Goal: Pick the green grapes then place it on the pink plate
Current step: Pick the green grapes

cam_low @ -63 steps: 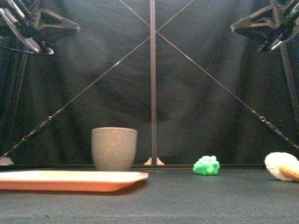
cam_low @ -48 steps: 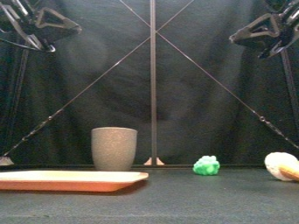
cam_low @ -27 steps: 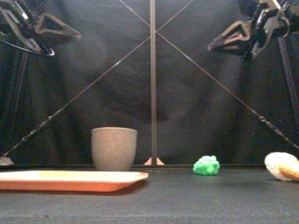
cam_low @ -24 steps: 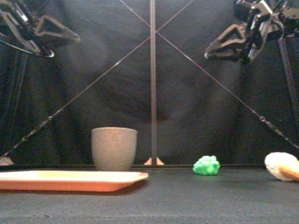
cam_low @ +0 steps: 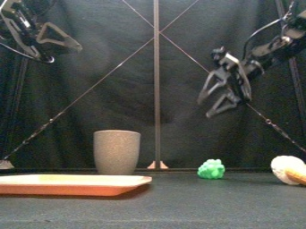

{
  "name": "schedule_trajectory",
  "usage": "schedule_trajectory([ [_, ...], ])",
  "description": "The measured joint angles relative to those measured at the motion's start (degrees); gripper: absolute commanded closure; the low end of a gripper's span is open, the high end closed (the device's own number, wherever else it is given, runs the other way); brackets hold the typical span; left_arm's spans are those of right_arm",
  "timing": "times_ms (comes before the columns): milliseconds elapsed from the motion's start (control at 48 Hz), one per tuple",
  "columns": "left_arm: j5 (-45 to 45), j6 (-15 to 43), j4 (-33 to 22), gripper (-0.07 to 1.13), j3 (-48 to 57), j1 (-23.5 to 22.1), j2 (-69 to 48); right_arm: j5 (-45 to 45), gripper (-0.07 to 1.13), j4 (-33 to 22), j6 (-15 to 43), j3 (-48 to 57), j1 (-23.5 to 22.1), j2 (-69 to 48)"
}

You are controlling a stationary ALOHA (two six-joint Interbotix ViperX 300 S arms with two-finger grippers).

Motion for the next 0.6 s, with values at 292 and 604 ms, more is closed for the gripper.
schedule_trajectory([
  [292, 0.0, 0.0, 0.1, 0.93, 0.0, 0.4, -0.1, 5.0, 0.06, 3.7, 0.0, -6.2, -1.0, 14.3],
  [604, -0.3, -0.1, 0.1, 0.93, 0.4, 0.4, -0.1, 13.6, 0.06, 3.3, 3.9, -8.6, -1.0, 17.9],
])
